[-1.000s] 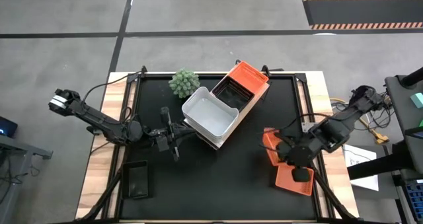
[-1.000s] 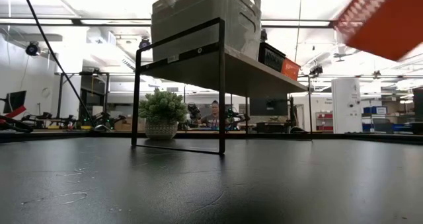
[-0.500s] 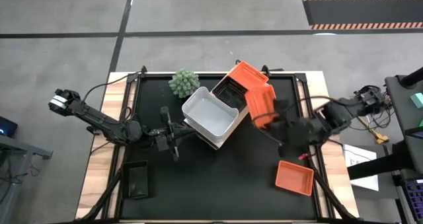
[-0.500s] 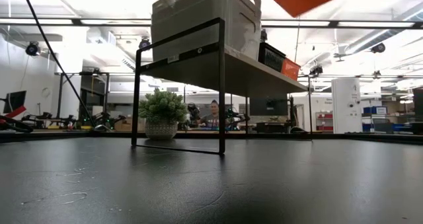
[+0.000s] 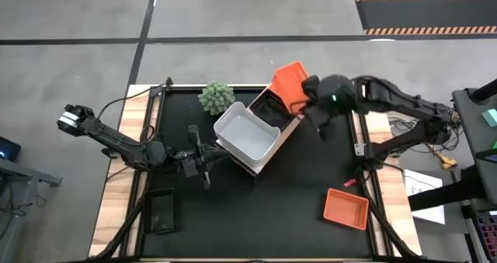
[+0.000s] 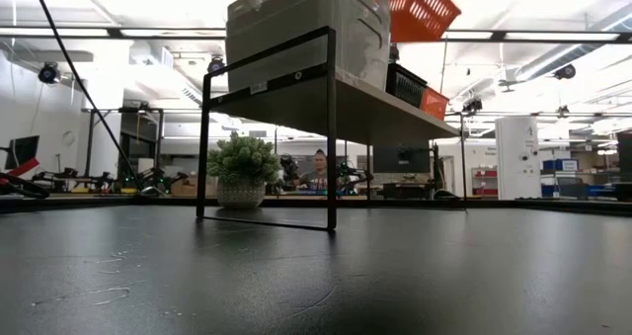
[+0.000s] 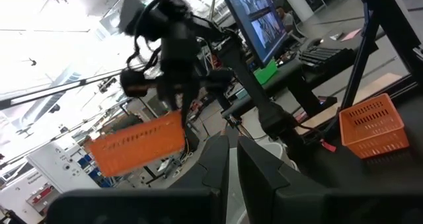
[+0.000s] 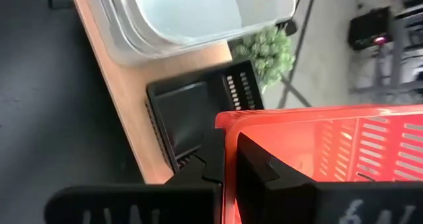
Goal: Stack baskets on shelf by color
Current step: Stack the top orange bin on top of the other orange bin on the shelf
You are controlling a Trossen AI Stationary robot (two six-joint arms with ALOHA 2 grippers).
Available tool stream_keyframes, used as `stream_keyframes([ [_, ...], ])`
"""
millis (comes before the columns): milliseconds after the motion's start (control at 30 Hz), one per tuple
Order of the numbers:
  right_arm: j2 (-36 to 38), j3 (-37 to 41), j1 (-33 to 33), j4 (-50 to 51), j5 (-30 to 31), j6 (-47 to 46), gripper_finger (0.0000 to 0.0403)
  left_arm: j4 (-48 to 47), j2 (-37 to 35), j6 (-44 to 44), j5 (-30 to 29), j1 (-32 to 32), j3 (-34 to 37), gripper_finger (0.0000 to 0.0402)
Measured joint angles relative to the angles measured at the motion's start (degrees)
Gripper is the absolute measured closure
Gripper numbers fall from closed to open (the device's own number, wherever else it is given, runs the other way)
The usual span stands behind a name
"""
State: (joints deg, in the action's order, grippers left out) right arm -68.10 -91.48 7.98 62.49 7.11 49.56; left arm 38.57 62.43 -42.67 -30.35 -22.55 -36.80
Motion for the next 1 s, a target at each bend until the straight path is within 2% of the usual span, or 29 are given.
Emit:
stream_keyframes([
  [133, -1.5, 0.0, 9.03, 0.45, -8.12, 3.31, 0.0394, 0.01, 0.0, -0.16, 0.0, 0.02, 0.0, 0.0387],
  [267, -4.09, 0.02, 14.66, 1.65, -14.6, 8.6, 0.0394, -0.01, 0.0, -0.16, 0.0, 0.02, 0.0, 0.0387],
  [467, -8.44, 0.04, 17.38, 6.82, -13.74, 14.47, 0.0394, -0.01, 0.0, -0.21, 0.0, 0.04, 0.0, 0.0387],
  [667, -11.35, 0.04, 17.32, 7.54, -6.56, 16.77, 0.0394, -0.03, 0.0, -0.24, 0.0, 0.04, 0.0, 0.0387],
  [1000, -14.53, 0.04, 17.67, 8.24, -6.64, 20.26, 0.0394, -0.01, 0.0, -0.27, 0.0, 0.04, 0.0, 0.0387],
])
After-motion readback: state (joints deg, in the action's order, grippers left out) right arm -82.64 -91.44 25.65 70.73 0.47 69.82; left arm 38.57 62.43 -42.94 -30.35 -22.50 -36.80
